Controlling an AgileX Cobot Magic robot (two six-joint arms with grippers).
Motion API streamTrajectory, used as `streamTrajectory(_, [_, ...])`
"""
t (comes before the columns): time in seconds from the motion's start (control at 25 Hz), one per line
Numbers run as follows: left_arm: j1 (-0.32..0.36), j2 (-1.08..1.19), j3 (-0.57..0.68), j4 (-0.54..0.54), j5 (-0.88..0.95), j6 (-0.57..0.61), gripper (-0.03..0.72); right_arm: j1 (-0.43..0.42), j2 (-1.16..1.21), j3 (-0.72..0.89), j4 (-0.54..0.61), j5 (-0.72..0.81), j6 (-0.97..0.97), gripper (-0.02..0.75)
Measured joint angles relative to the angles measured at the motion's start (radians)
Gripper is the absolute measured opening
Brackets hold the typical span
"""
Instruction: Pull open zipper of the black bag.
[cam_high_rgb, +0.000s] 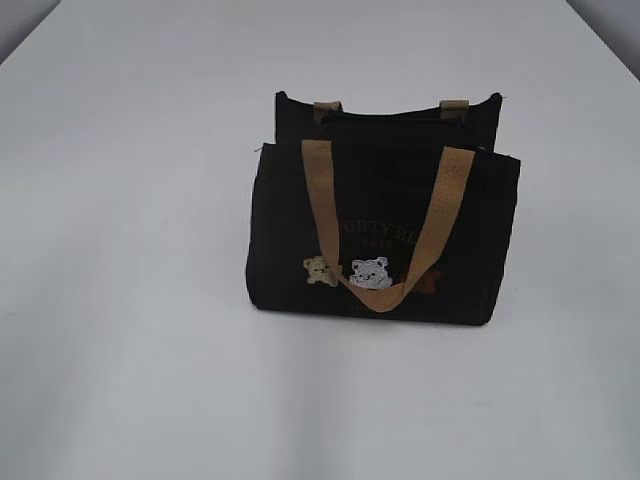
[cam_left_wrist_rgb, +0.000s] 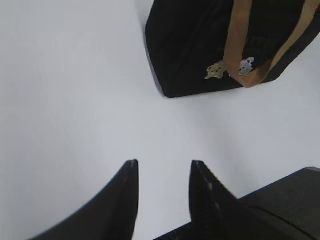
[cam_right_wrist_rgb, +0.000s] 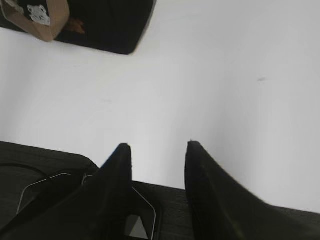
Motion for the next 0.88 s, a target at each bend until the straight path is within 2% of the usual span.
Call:
streamTrajectory(0.24, [0.0, -0.345, 0.122, 0.116, 0.097, -0.06, 0.26, 0.0, -0.274, 0.212, -0.046, 0.001, -0.007, 0.276])
streamTrajectory(0.36, [0.0, -0.476, 0.136, 0.167, 0.147, -0.068, 0.26, 0.0, -0.374, 0.28, -0.048, -0.019, -0.024, 0.276])
streamTrajectory(0.64, [0.0, -0.657, 0.165, 0.2, 0.2, -0.069, 0.255, 0.0, -0.549, 0.327, -0.05, -0.097, -0.067, 0.275])
streamTrajectory(0.88, [0.0, -0.67, 0.165, 0.2, 0.2, -0.069, 0.255, 0.0, -0.626, 0.328, -0.049, -0.104, -0.07, 0.275])
